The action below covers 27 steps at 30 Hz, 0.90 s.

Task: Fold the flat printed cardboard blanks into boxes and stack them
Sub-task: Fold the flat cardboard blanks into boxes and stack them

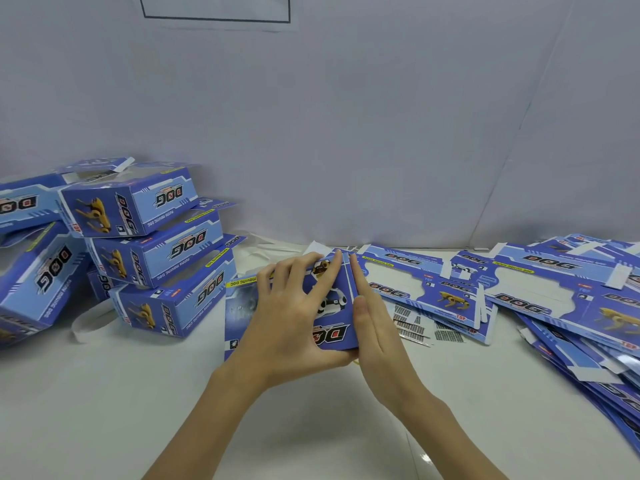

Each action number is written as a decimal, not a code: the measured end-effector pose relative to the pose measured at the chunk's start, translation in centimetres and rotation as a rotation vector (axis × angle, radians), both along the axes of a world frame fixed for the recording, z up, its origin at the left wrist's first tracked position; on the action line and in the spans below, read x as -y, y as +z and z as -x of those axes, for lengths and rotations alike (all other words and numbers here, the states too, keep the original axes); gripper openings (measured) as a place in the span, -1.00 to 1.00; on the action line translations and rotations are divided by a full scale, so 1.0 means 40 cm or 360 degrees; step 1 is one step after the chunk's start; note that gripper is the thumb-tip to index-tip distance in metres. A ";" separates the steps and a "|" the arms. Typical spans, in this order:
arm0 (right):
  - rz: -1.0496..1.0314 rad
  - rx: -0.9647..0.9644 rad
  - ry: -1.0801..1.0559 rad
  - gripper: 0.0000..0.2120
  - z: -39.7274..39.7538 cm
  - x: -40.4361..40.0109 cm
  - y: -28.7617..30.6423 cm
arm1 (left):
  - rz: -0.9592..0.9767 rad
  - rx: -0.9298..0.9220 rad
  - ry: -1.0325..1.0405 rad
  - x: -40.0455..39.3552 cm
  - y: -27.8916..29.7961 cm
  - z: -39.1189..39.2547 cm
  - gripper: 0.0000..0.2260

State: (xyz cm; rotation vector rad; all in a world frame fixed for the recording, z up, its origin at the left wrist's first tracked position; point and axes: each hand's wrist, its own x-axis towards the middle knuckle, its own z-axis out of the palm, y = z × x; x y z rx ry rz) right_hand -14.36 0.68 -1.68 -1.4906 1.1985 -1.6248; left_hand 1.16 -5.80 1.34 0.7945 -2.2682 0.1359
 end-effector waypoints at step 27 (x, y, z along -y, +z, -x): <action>0.0615 -0.0622 -0.0807 -0.16 0.040 0.018 -0.008 | -0.1462 -0.0616 -0.0564 0.051 0.011 -0.037 -0.24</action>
